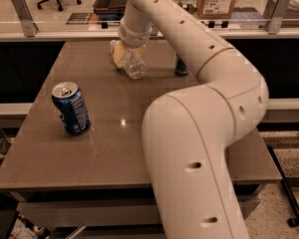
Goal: Place water bottle upright
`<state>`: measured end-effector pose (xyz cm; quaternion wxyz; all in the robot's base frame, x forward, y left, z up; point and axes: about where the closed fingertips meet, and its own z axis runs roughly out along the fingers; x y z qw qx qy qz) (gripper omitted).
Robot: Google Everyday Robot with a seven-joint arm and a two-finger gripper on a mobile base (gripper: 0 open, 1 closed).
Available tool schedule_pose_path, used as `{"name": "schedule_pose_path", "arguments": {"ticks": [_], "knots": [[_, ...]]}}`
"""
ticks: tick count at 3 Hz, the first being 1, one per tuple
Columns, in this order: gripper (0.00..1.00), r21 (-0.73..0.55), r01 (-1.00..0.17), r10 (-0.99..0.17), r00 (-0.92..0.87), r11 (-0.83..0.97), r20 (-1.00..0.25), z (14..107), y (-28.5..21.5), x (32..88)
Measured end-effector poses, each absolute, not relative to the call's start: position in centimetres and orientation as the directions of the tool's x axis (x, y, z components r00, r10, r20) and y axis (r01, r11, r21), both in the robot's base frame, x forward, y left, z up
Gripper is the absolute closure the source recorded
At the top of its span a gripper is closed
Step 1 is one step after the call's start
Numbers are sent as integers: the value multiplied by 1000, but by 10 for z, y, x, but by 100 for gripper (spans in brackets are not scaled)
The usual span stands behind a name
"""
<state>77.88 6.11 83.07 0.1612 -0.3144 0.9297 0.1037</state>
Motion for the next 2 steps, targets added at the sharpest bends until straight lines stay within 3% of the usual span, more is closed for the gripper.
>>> {"name": "schedule_pose_path", "arguments": {"ticks": [2], "knots": [[100, 147, -547, -407, -752, 824, -519, 837, 6, 759]]}}
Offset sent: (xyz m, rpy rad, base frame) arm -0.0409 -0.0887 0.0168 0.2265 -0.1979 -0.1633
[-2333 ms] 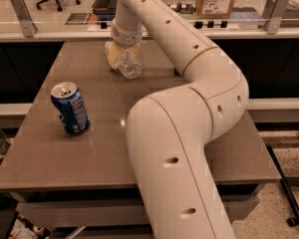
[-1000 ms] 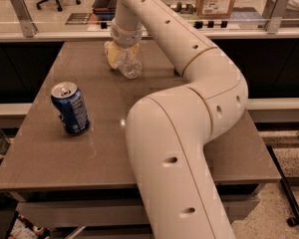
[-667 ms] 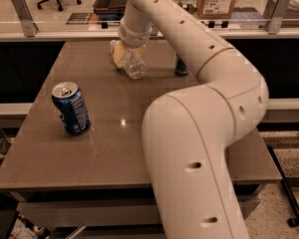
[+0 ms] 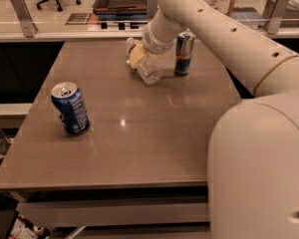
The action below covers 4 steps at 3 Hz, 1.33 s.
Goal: Place water bottle upright
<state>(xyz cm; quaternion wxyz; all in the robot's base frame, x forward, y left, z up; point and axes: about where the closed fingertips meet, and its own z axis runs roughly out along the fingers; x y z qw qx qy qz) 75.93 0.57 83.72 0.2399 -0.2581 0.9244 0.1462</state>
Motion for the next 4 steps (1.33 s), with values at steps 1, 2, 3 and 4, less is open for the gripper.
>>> {"name": "schedule_pose_path", "arguments": {"ticks": [1, 2, 3, 4], "knots": [[100, 115, -535, -371, -710, 837, -598, 849, -6, 747], [100, 53, -544, -368, -632, 837, -682, 862, -15, 730], [100, -14, -553, -361, -525, 833, -771, 880, -16, 721], [100, -55, -556, -341, -425, 829, -839, 899, -16, 718]]}}
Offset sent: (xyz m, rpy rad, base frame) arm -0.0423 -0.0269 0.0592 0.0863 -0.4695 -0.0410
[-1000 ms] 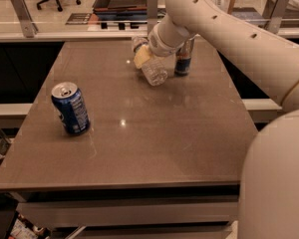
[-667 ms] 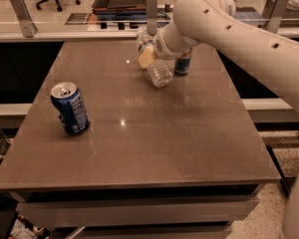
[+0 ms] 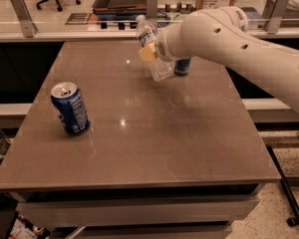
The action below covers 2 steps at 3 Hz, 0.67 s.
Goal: Place water bottle upright
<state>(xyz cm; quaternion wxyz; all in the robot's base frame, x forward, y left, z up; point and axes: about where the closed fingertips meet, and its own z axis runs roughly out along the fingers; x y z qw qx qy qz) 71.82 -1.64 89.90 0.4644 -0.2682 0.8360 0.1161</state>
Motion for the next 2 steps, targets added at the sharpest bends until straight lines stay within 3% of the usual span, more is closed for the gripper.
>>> {"name": "schedule_pose_path", "arguments": {"ticks": [2], "knots": [[100, -111, -571, -291, -235, 814, -928, 939, -15, 722]]}}
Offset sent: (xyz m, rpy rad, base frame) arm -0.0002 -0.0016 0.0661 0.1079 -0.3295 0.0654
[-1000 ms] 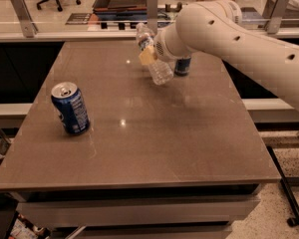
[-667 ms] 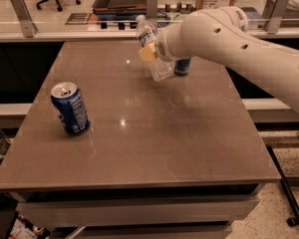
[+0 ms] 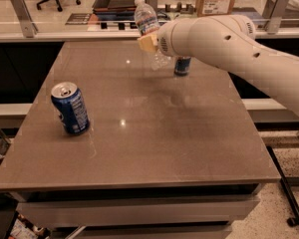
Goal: Place water bottle upright
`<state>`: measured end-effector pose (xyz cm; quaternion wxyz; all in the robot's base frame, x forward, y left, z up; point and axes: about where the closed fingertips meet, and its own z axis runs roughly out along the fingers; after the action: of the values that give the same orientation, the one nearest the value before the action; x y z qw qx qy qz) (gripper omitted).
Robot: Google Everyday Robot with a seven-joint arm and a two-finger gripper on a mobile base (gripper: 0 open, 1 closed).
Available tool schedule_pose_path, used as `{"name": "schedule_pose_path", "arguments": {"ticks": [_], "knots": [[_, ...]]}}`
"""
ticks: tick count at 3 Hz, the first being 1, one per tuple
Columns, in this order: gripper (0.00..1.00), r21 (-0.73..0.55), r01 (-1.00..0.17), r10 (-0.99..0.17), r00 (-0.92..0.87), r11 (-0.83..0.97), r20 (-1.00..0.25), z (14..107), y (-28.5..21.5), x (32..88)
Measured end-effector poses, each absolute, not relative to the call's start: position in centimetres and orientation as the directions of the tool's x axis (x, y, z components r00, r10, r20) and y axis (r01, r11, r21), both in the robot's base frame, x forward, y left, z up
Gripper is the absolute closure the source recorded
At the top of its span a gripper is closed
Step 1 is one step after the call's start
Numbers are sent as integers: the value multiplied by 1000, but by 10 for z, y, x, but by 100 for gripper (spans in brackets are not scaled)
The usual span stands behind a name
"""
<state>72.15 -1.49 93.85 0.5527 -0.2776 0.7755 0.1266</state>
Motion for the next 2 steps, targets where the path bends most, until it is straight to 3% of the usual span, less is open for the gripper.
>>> {"name": "schedule_pose_path", "arguments": {"ticks": [2], "knots": [[100, -146, -607, -219, -48, 781, -975, 970, -1, 726]]}}
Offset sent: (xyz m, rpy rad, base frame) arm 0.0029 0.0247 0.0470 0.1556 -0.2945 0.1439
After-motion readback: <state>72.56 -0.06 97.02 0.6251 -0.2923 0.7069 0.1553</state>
